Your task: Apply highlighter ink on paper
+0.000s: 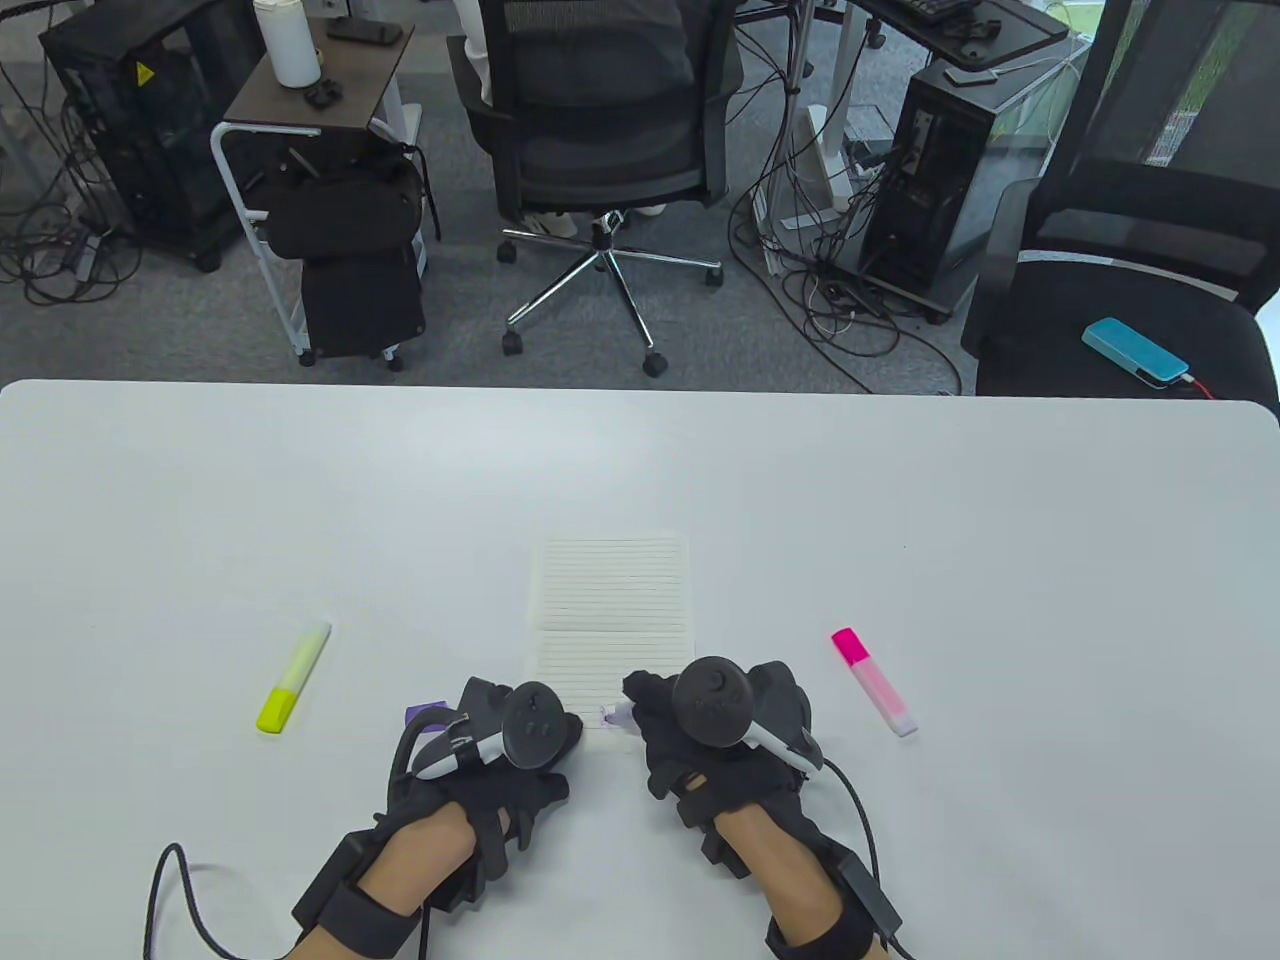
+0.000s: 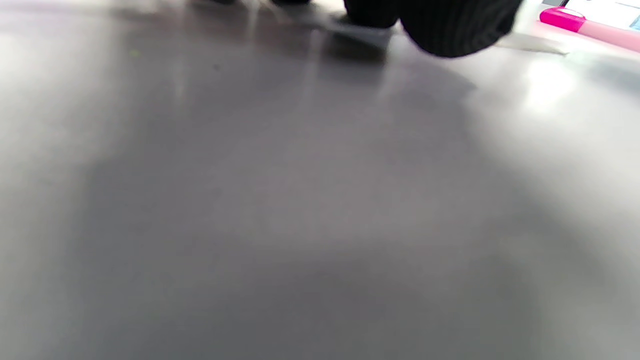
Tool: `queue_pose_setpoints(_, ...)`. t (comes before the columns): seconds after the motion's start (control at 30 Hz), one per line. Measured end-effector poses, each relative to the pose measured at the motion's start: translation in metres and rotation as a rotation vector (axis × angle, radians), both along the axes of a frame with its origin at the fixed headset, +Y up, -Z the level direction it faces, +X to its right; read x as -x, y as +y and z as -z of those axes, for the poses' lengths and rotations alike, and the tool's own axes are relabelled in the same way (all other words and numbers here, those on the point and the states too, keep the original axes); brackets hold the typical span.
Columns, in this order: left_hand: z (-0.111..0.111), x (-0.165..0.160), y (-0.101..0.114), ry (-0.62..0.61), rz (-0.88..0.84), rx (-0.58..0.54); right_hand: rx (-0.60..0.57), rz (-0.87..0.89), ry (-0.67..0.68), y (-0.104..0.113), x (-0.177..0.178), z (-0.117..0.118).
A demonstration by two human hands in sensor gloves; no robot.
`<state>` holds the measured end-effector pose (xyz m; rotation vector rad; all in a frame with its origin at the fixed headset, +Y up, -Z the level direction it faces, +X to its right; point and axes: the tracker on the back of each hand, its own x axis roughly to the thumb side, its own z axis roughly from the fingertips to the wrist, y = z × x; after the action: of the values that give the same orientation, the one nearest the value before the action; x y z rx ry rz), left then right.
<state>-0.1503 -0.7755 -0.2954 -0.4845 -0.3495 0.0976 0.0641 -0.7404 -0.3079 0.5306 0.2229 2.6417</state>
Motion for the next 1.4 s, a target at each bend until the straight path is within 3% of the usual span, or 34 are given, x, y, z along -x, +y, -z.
queue_pose_setpoints(0.13, 0.0, 0.0, 0.0001, -0.001, 0.001, 0.0, -0.084, -0.001, -0.032, -0.006, 0.0013, 0.0006)
queue_pose_setpoints(0.3, 0.0001, 0.0001, 0.0, 0.0, -0.001, 0.001, 0.01, 0.001, -0.003, 0.0003, -0.0003, -0.0001)
queue_pose_setpoints(0.47, 0.0, 0.0, 0.0, -0.001, 0.002, 0.001, -0.078, -0.007, -0.037, -0.0047, 0.0008, -0.0001)
queue_pose_setpoints(0.67, 0.0001, 0.0001, -0.0002, 0.0, 0.0, 0.004, 0.014, 0.001, -0.008, 0.0008, -0.0016, -0.0001)
queue_pose_setpoints(0.83, 0.0, 0.0, -0.0001, 0.0, 0.002, 0.003, -0.071, 0.001, -0.041, -0.0054, 0.0005, 0.0014)
queue_pose_setpoints(1.0, 0.0002, 0.0001, -0.0001, 0.0, -0.001, 0.006, 0.009, -0.009, -0.017, 0.0015, -0.0006, -0.0006)
queue_pose_setpoints(1.17, 0.0002, 0.0, -0.0001, -0.001, 0.002, 0.004, -0.074, -0.001, -0.051, -0.0047, 0.0001, 0.0014)
queue_pose_setpoints(1.4, 0.0004, 0.0002, -0.0001, 0.0, -0.001, 0.007, 0.006, -0.002, -0.028, 0.0007, -0.0017, -0.0006)
